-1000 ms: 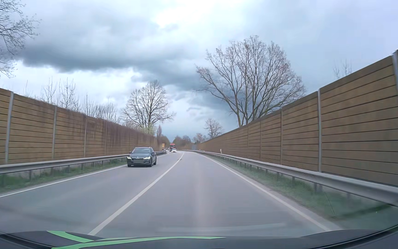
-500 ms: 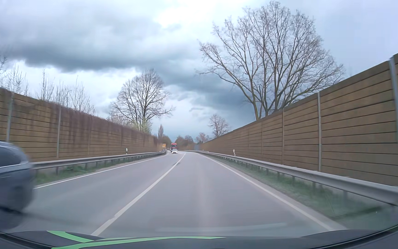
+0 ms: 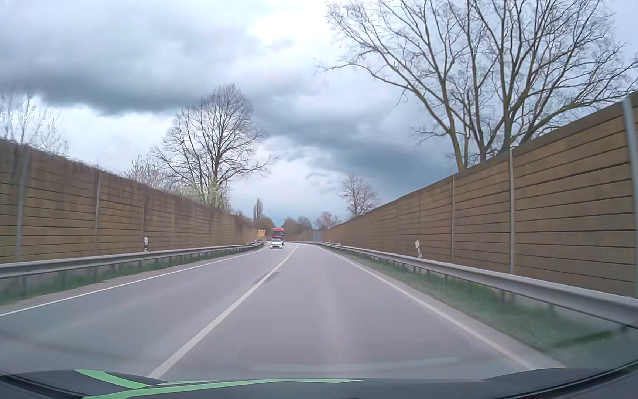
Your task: Follow the waypoints while adhering to traffic rules and regulations
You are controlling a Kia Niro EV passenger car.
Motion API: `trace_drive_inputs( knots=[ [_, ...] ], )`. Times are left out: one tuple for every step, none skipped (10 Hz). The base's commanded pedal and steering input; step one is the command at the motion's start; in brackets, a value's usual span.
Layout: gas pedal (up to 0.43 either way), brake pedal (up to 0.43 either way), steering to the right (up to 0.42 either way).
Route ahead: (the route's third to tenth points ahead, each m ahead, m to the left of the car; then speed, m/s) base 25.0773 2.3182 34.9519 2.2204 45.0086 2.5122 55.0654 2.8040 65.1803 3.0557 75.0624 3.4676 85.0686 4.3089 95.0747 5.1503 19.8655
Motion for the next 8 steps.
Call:
trace_drive_inputs(
  knots=[
    [0.248,0.0,-0.001],
    [0.248,0.0,-0.001],
    [0.248,0.0,-0.001],
    [0.248,0.0,0.0],
    [0.248,0.0,-0.001],
    [0.248,0.0,-0.001],
    [0.248,0.0,-0.001],
    [0.248,0.0,-0.001]
  ],
)
